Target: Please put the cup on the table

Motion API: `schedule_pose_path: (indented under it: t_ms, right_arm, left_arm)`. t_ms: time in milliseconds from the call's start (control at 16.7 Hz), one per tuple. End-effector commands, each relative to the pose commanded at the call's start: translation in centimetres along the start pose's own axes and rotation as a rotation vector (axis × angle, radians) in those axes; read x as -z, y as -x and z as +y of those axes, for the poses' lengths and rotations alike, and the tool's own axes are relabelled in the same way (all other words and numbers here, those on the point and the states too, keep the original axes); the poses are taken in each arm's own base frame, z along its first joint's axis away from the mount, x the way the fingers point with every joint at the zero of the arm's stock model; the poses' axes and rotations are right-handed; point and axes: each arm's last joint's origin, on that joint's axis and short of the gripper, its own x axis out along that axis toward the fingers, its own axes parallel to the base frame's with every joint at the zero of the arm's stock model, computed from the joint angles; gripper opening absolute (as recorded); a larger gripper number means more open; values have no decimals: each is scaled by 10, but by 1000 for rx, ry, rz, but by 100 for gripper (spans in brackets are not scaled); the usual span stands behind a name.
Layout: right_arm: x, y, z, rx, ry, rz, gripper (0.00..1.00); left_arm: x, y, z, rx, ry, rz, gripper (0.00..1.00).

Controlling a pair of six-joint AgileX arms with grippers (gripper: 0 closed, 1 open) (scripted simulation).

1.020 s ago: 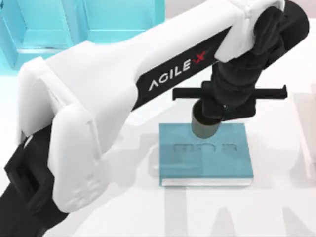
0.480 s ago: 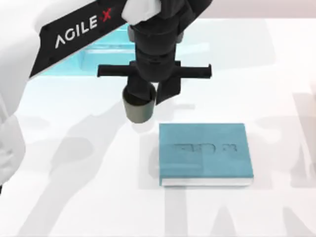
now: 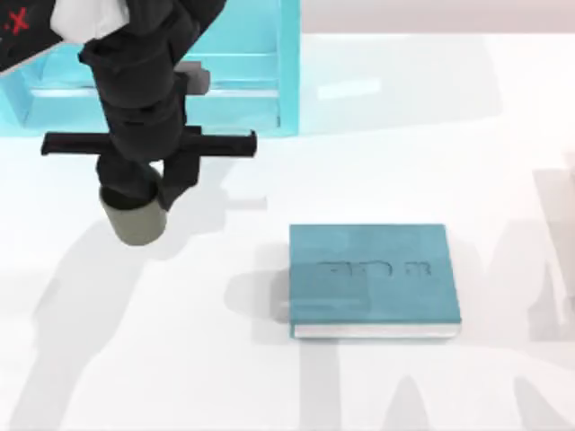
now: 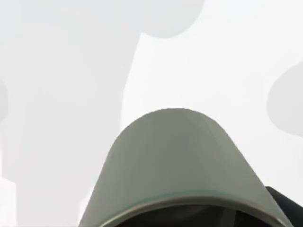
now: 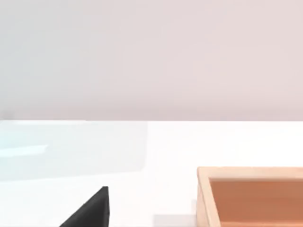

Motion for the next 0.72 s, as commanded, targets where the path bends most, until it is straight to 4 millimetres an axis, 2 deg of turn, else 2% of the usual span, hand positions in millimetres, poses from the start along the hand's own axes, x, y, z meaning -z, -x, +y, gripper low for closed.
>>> schedule_pose_path:
  t_ms: [180,480,720]
  right_arm:
    - [0,0,0,0,0,0,100]
    - [0,0,0,0,0,0,100]
    - [0,0,0,0,0,0,100]
  left_arm:
    - [4,0,17,13,3,7,0]
    - [4,-3,15,8,-2,11,0]
    - [4,-28,18,11,-4,12,0]
